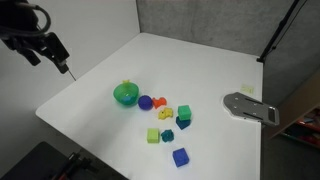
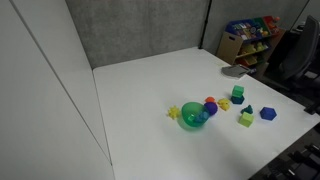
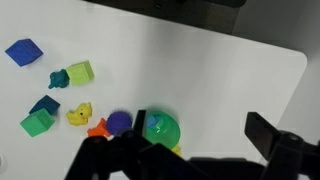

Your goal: Put the blue toy in the green bowl.

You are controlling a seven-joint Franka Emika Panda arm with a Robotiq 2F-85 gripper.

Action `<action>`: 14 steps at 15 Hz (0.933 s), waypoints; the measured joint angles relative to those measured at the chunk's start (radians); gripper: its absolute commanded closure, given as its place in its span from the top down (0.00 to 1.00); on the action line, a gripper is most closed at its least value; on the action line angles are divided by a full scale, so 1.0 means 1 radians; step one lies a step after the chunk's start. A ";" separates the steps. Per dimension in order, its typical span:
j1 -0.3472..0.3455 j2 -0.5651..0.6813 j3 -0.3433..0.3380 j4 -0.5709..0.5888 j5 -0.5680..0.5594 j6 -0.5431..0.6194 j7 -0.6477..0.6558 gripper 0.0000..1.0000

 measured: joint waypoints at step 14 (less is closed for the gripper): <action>-0.066 0.355 0.040 0.302 -0.059 0.000 0.167 1.00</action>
